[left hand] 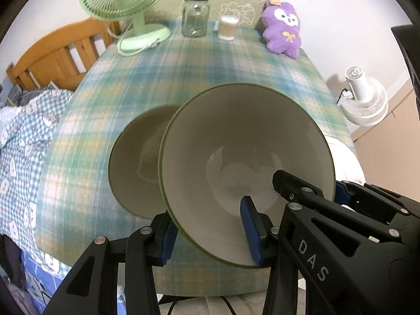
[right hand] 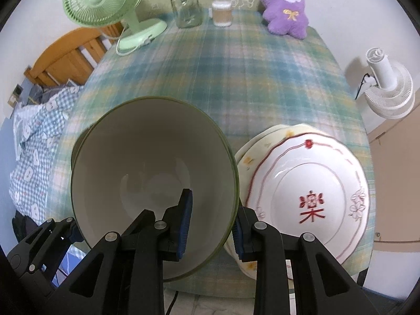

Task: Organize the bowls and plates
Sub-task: 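Lower the held bowl with both grippers onto the plate stack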

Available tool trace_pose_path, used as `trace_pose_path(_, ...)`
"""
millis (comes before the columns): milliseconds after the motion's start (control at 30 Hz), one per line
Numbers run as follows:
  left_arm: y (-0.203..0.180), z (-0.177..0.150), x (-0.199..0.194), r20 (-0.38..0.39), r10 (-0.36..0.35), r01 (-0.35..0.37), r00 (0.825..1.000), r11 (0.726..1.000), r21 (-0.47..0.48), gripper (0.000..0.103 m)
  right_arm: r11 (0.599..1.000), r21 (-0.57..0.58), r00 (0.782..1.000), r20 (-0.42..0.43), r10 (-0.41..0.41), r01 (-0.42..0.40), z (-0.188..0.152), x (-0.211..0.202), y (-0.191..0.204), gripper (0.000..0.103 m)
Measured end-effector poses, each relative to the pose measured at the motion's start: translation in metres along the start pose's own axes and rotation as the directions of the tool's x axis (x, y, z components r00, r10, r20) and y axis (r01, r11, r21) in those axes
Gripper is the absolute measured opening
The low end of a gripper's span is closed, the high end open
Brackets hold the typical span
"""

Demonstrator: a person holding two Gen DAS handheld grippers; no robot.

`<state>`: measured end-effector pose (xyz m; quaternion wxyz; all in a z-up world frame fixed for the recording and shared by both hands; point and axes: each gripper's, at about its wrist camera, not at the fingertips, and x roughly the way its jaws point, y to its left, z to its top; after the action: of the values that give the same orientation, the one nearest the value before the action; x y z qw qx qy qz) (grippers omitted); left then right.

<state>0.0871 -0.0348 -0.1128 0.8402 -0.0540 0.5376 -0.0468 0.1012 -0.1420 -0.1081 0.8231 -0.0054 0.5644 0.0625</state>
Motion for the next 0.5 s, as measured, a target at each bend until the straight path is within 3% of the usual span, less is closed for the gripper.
trace_pose_path(500, -0.068, 0.026, -0.003, 0.040, -0.044, 0.039, 0.998, 0.992, 0.116, 0.044, 0.993, 0.108, 0.997, 0.058, -0.044, 0.037, 0.010, -0.031, -0.069, 0.031)
